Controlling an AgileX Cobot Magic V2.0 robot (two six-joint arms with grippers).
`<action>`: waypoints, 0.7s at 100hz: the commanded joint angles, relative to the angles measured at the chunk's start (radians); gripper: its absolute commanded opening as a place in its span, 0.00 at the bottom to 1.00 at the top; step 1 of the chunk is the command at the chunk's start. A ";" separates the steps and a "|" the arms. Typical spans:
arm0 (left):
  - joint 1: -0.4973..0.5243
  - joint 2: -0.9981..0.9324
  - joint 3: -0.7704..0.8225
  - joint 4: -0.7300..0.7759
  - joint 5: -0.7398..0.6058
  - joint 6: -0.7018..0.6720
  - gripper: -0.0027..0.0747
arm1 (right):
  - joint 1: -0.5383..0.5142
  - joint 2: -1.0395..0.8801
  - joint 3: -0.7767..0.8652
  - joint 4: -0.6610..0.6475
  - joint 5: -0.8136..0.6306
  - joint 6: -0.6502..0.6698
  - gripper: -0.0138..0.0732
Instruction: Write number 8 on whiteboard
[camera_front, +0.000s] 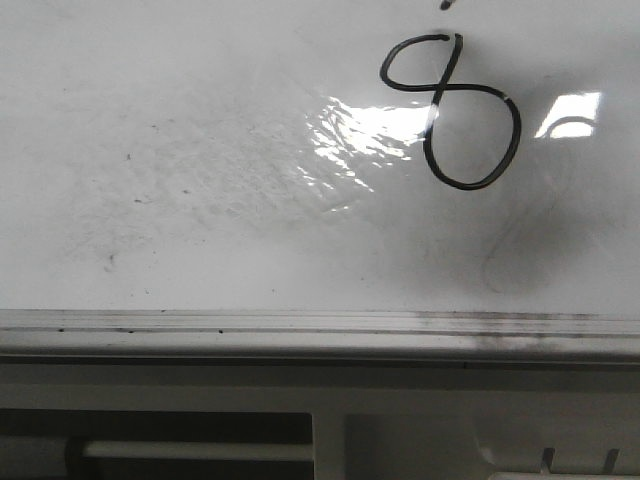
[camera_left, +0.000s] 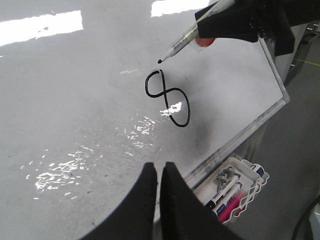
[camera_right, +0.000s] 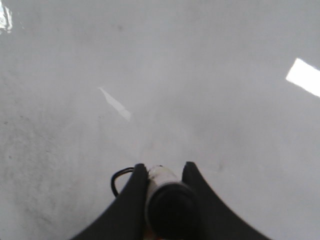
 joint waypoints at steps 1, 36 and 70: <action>0.003 0.006 -0.027 -0.047 -0.045 -0.010 0.01 | 0.036 -0.036 -0.038 0.016 -0.063 -0.009 0.11; 0.001 0.137 -0.043 -0.084 0.056 0.080 0.41 | 0.232 -0.068 -0.038 0.066 0.199 -0.009 0.08; -0.170 0.419 -0.117 -0.379 0.150 0.598 0.56 | 0.410 -0.031 -0.040 0.149 0.231 -0.042 0.08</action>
